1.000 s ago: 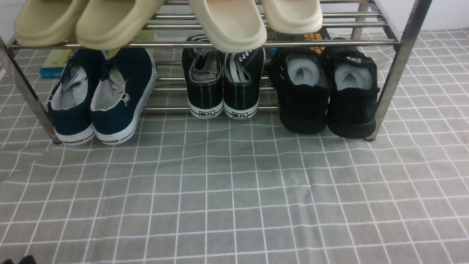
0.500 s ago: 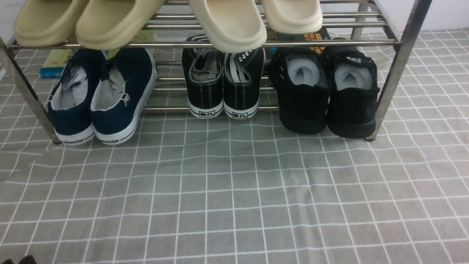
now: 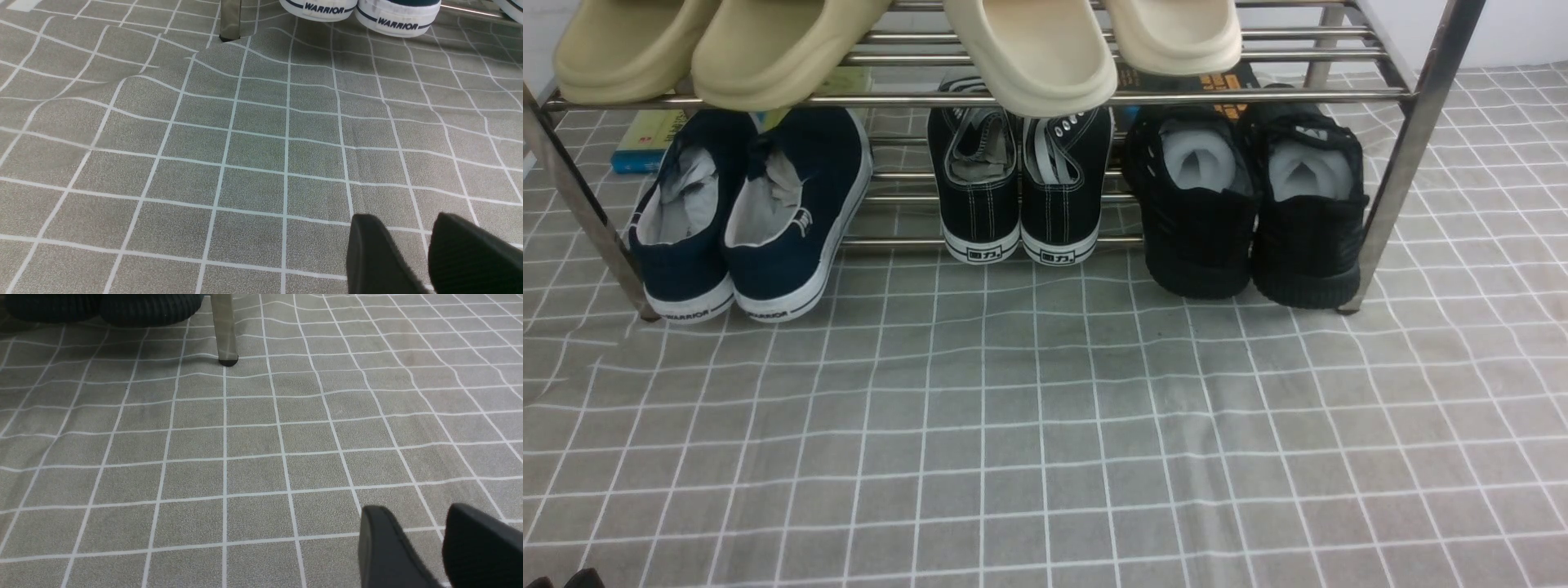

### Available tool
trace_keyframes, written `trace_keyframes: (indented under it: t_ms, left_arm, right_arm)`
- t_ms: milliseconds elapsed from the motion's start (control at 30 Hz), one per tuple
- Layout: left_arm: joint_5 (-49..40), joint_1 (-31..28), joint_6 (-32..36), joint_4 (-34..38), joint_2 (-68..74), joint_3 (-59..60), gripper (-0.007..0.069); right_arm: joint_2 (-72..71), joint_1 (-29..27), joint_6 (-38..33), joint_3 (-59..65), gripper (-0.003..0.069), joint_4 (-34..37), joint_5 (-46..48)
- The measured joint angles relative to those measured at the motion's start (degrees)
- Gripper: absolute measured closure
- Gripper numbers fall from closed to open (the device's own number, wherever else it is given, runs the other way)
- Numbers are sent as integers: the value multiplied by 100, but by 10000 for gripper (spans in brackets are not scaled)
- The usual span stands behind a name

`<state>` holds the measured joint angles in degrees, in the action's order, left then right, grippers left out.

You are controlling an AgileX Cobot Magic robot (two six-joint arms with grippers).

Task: Take the shoes off the shelf with your hand from the grey coffee tablecloth.

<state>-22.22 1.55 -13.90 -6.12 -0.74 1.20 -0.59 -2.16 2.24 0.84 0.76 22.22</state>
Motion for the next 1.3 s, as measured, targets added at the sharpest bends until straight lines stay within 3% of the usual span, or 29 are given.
trace_keyframes:
  t_ms: [133,267,400,533,667,733,833,867,900,933,1100,1300]
  left_arm:
    - [0,0,0,0,0,0,385]
    - [0,0,0,0,0,0,385]
    - [0,0,0,0,0,0,385]
    - [0,0,0,0,0,0,385]
    - [0,0,0,0,0,0,385]
    - [0,0,0,0,0,0,385]
    - [0,0,0,0,0,0,385]
    - [0,0,0,0,0,0,385]
    - [0,0,0,0,0,0,385]
    - [0,0,0,0,0,0,385]
    - [0,0,0,0,0,0,385]
    - [0,0,0,0,0,0,385]
  right_arm:
    - [0,0,175,0,420,270,-25]
    - [0,-5,1303,25,420,2135,-44]
    - [0,-5,1864,53,420,3331,-44]
    - [0,-5,1911,53,420,3601,-142]
    - [0,-5,1660,42,436,3574,-1026]
    - [145,-5,1172,-326,489,3514,-1563]
    - [624,-5,459,-1037,573,3310,-1603]
    - [1164,-5,-122,-1527,631,3093,-1143]
    - [1321,-5,-224,-1667,637,3067,-1061]
    - [1915,-5,-646,-2148,666,2856,-346]
    - [4081,-5,-1309,-3653,673,2250,2297]
    - [6260,143,-2074,-5055,622,3052,3292]
